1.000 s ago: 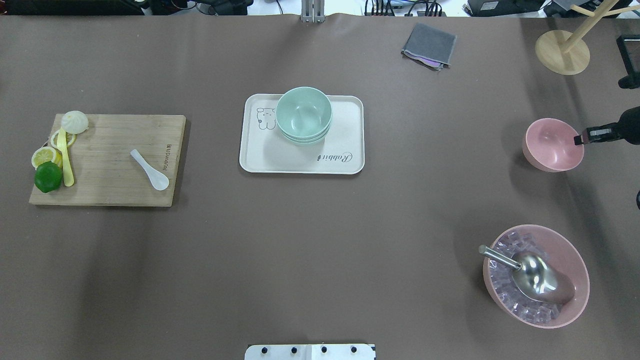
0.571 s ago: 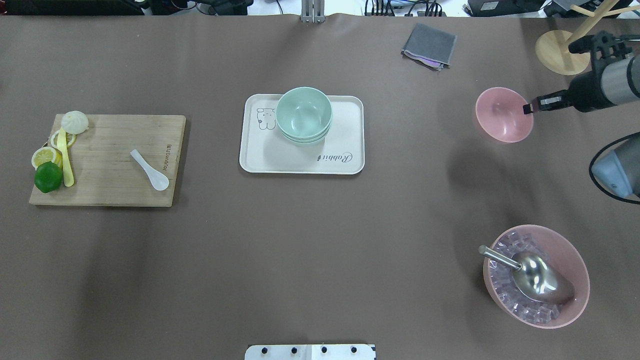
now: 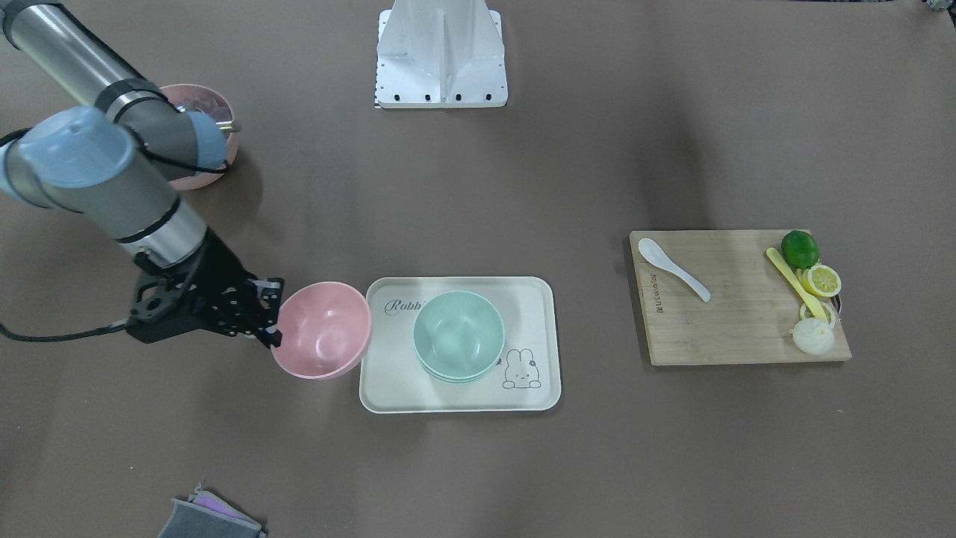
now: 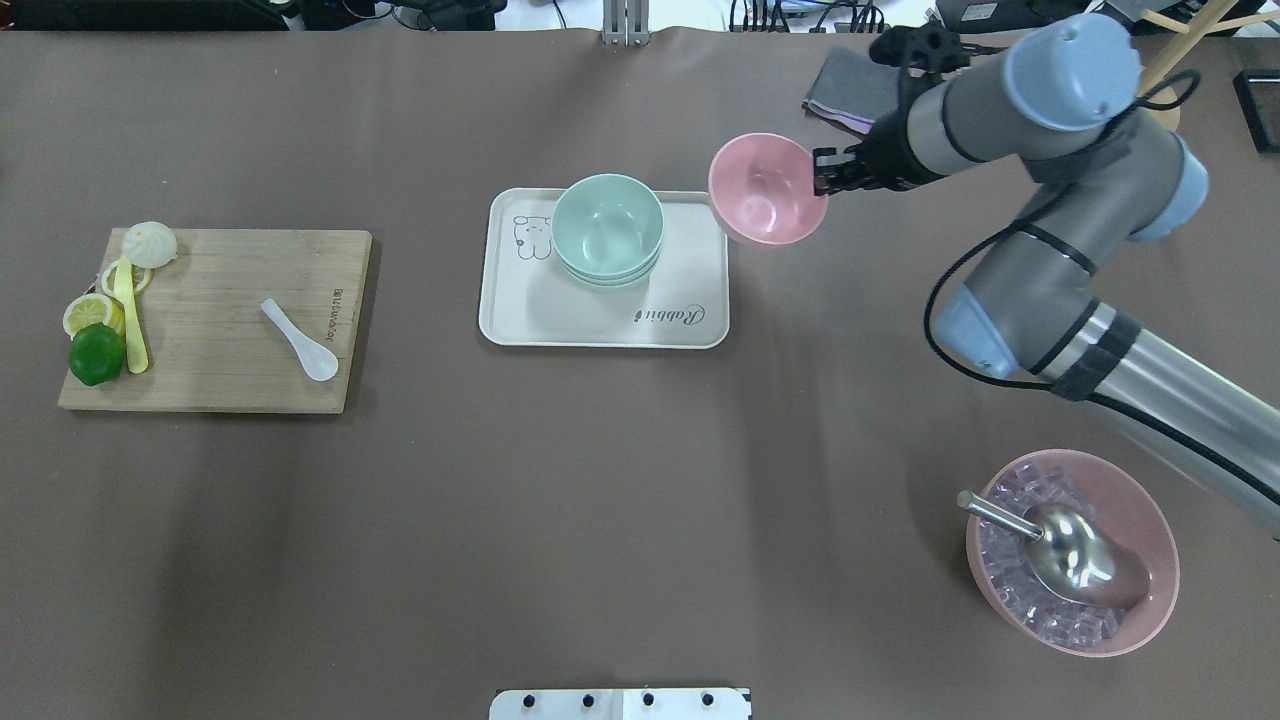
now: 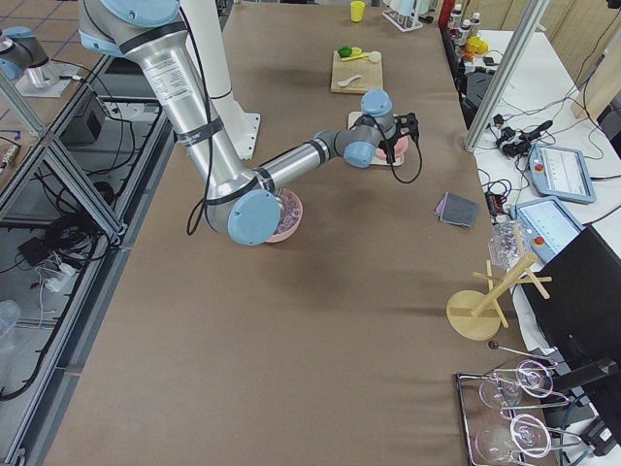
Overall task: Stack pink bowl on green and place spoon
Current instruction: 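Lift the pink bowl with the right gripper and carry it over the green bowl, then lower the pink bowl into the green bowl and open the right gripper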
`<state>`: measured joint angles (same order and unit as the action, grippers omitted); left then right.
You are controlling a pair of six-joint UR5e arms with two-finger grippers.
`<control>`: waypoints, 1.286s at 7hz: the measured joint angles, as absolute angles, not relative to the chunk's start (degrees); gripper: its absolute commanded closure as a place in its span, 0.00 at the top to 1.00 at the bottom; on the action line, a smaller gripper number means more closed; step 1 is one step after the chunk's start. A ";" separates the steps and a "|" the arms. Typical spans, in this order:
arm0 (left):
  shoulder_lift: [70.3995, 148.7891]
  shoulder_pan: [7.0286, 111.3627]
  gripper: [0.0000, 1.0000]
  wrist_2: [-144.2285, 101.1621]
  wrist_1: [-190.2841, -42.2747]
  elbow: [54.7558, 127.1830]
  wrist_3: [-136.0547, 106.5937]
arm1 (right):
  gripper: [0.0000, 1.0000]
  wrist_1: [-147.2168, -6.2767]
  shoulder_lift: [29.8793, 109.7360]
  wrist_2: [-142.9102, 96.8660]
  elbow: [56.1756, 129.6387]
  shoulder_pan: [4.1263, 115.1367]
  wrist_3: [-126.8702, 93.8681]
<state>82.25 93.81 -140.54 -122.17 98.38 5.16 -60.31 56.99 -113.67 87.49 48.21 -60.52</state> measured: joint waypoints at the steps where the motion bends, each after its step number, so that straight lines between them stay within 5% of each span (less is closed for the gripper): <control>1: 82.09 93.80 0.98 -140.54 -122.17 98.37 5.18 | 0.00 -68.86 51.77 -111.01 88.57 45.72 -63.35; 5: 81.84 93.78 0.98 -140.54 -122.17 98.32 5.10 | 0.00 -80.80 39.64 -102.12 82.56 38.52 -69.96; 9: 81.83 93.78 0.98 -140.54 -122.17 98.34 5.10 | 0.00 -80.86 37.27 -101.03 77.39 38.06 -69.59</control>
<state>81.83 93.78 -140.54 -122.17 98.34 5.10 -80.86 37.27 -101.03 77.39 38.06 -69.59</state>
